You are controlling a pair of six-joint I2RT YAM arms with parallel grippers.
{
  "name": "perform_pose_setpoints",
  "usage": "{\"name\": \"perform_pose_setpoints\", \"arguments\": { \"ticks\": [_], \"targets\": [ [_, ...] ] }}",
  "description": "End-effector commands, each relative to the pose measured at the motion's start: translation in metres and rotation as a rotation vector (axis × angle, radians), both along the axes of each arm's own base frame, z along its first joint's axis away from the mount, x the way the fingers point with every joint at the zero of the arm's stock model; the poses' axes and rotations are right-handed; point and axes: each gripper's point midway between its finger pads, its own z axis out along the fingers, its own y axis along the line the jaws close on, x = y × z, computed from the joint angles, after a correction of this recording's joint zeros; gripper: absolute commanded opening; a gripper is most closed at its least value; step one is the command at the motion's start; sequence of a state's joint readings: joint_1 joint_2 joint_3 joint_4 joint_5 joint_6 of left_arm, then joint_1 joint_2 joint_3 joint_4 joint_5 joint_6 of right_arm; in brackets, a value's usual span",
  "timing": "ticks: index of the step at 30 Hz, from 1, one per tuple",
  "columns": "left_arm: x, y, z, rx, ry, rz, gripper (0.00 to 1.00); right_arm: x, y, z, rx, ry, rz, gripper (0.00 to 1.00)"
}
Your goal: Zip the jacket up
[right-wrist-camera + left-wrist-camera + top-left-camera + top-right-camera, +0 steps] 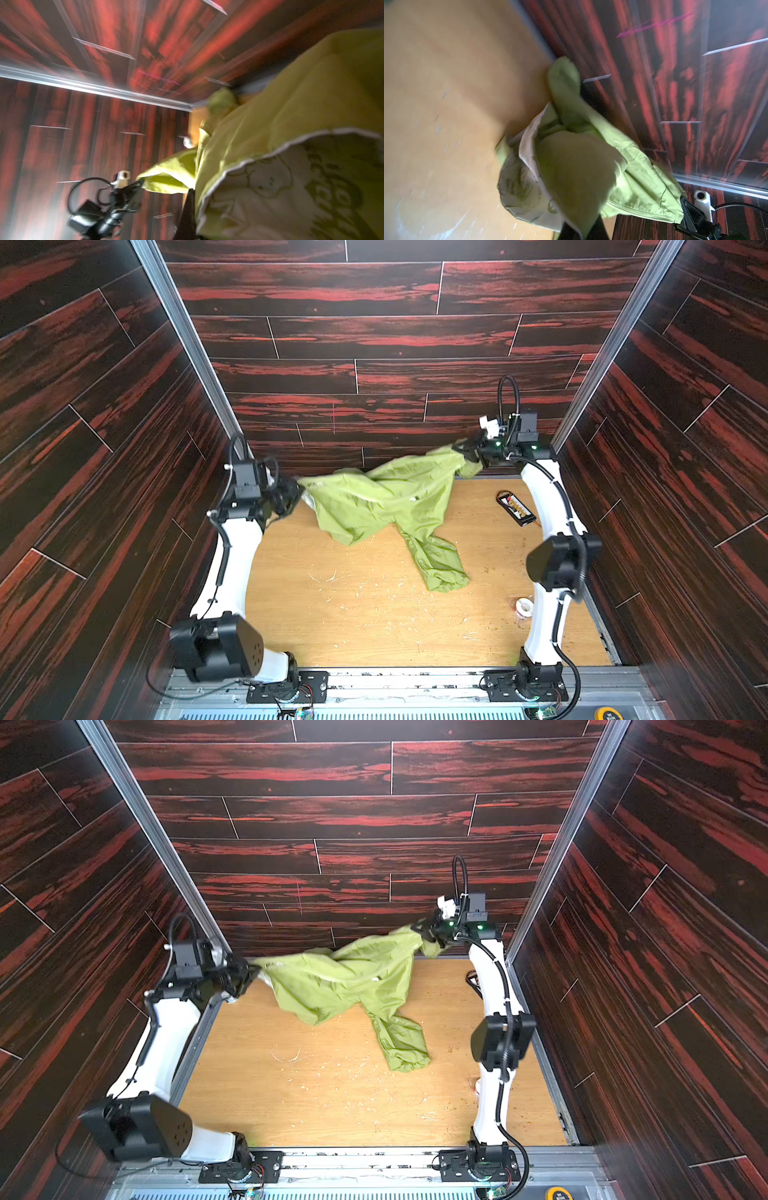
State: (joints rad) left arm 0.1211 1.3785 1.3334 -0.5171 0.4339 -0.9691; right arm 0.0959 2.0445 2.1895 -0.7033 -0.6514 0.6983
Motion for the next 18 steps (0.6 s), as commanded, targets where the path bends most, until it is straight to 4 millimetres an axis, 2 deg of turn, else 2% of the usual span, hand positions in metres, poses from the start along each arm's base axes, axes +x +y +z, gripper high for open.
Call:
{"name": "perform_pose_setpoints", "arguments": {
  "ticks": [1, 4, 7, 8, 9, 10, 13, 18],
  "targets": [
    [-0.039, -0.009, -0.021, -0.050, 0.068, -0.015, 0.00, -0.051, -0.023, -0.043, -0.187, 0.089, -0.012, 0.00],
    [-0.071, -0.011, -0.061, -0.049, 0.184, -0.010, 0.00, -0.085, -0.042, -0.102, -0.294, 0.242, -0.060, 0.00],
    [-0.089, -0.009, -0.088, -0.033, 0.243, 0.007, 0.00, -0.113, -0.065, -0.151, -0.399, 0.372, -0.124, 0.00],
    [-0.091, -0.009, -0.091, -0.027, 0.250, 0.008, 0.00, -0.118, -0.067, -0.161, -0.409, 0.395, -0.129, 0.07],
    [-0.092, -0.009, -0.095, -0.023, 0.256, 0.006, 0.00, -0.121, -0.068, -0.170, -0.415, 0.410, -0.131, 0.21],
    [-0.092, -0.009, -0.100, -0.025, 0.264, 0.003, 0.00, -0.121, -0.069, -0.175, -0.418, 0.419, -0.131, 0.33],
    [-0.089, -0.011, -0.109, -0.016, 0.285, -0.027, 0.00, -0.115, -0.072, -0.179, -0.433, 0.419, -0.149, 0.56],
    [-0.087, -0.013, -0.118, 0.002, 0.326, -0.075, 0.00, -0.111, -0.081, -0.157, -0.456, 0.380, -0.210, 0.68]
  ]
}}
